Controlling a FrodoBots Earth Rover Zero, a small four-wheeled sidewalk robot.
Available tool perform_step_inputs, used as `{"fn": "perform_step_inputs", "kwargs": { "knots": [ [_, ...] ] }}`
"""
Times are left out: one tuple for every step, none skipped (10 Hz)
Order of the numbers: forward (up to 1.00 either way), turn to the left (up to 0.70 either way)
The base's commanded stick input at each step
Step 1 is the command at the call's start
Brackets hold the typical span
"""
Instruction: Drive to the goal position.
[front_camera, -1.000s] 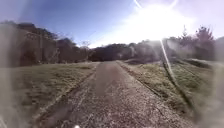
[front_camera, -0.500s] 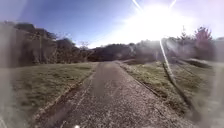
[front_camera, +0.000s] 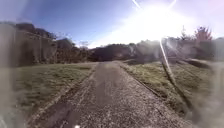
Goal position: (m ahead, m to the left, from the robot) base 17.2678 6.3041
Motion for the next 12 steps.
{"fn": "perform_step_inputs", "kwargs": {
  "knots": [
    [0.00,0.70],
    [0.00,0.70],
    [0.00,0.70],
    [0.00,0.70],
    [0.00,0.70],
    [0.00,0.70],
    [0.00,0.70],
    [0.00,0.70],
    [0.00,0.70],
    [0.09,0.61],
    [0.41,0.29],
    [0.70,0.00]
  ]
}}
